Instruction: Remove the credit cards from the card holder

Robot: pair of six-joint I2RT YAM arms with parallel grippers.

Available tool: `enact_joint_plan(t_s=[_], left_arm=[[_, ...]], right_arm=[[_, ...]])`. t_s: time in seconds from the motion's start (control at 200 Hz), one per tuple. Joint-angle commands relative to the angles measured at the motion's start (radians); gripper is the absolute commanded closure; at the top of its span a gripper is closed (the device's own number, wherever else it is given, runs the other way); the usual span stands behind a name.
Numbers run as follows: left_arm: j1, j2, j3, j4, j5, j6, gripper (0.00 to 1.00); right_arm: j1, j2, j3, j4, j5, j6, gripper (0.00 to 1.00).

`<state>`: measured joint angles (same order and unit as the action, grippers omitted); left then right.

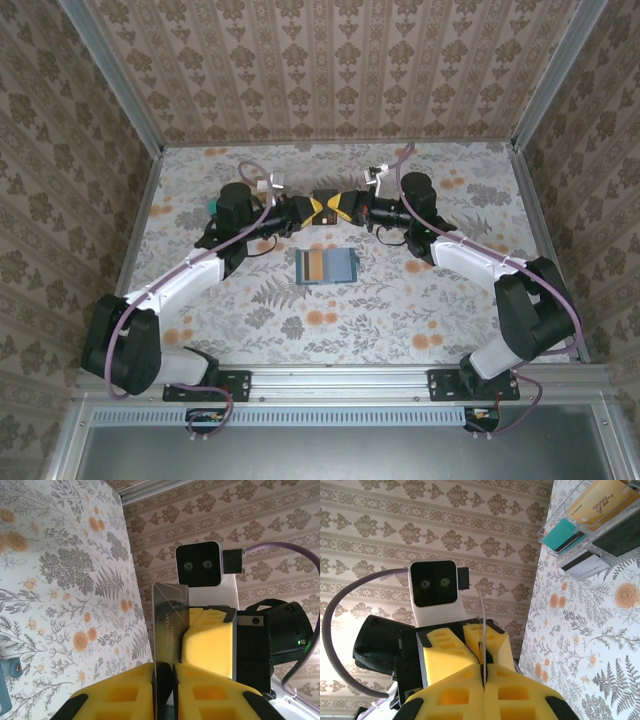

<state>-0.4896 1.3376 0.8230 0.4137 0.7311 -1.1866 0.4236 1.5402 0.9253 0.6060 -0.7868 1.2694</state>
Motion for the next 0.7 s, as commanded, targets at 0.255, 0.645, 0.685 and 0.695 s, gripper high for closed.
enact_joint_plan(t_s=[0.255,0.645,0.685,0.695], left_arm=[[0.026,-0.026,-0.012,-0.032,-0.018,0.061,1.0],[0.16,-0.193,0.117,-0.791,-0.28,0.558,1.0],[0.172,-0.207,0.126,-0.834,-0.313,0.613,1.0],[0.176,-0.21,0.126,-0.84,-0.321,0.628,1.0]], right_arm=[[0.001,-0.009,0.025,-0.187,0.039,-0.092,0.58],[-0.017,-0.1,0.074,-0.754,0.301,-0.427,0.07],[-0.024,-0.106,0.068,-0.773,0.317,-0.436,0.05],[-0.025,-0.107,0.066,-0.775,0.318,-0.436,0.04]])
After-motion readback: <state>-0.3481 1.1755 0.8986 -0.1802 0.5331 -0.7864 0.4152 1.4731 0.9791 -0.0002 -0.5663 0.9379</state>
